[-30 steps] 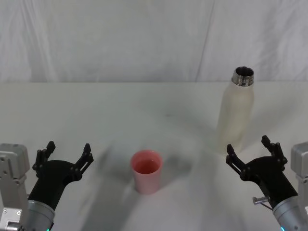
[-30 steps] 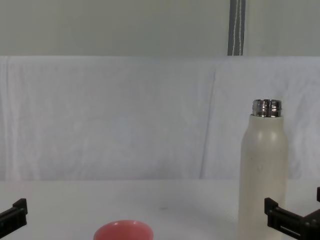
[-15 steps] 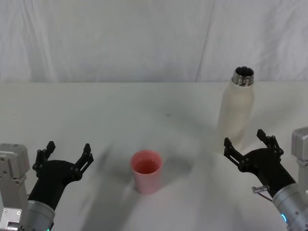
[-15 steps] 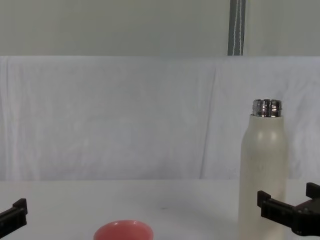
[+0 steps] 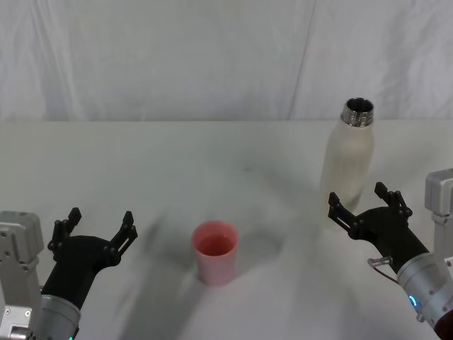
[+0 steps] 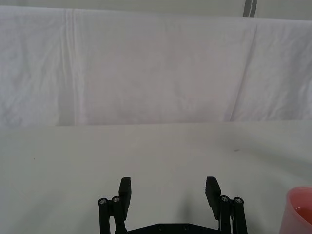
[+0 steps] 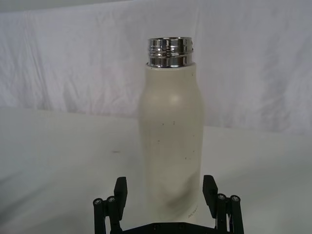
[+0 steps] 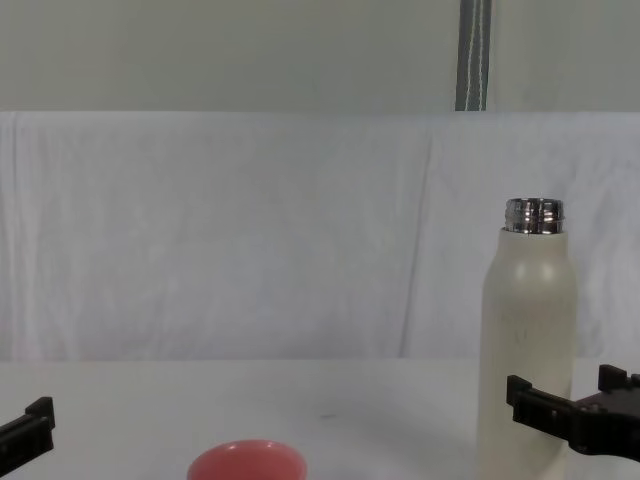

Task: Grasp the thermos with one hand and pour water into the cup lid.

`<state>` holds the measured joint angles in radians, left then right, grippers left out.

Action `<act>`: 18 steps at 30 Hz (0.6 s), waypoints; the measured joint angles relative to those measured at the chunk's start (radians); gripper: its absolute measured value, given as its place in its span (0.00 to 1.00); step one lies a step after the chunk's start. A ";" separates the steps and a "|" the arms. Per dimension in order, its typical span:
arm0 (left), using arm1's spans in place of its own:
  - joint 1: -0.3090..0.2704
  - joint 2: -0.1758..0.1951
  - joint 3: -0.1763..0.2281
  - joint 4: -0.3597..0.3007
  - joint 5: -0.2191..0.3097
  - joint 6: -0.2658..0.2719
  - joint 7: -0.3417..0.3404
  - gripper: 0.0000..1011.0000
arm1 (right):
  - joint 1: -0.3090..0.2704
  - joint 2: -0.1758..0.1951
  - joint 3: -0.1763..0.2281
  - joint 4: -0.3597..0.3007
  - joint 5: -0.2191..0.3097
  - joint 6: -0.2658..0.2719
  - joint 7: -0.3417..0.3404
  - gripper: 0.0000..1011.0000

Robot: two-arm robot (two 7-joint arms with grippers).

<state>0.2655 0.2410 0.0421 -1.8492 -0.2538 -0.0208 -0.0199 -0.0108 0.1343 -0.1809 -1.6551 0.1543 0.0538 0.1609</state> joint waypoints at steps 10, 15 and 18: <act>0.000 0.000 0.000 0.000 0.000 0.000 0.000 0.99 | 0.042 -0.007 0.004 0.039 0.022 0.009 0.006 0.99; 0.000 0.000 0.000 0.000 0.000 0.000 0.000 0.99 | 0.058 -0.007 0.003 0.054 0.026 0.009 0.006 0.99; 0.000 0.000 0.000 0.000 0.000 0.000 0.000 0.99 | 0.070 -0.007 0.002 0.067 0.028 0.009 0.007 0.99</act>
<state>0.2655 0.2410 0.0421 -1.8493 -0.2538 -0.0208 -0.0199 0.0597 0.1278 -0.1794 -1.5878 0.1826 0.0627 0.1682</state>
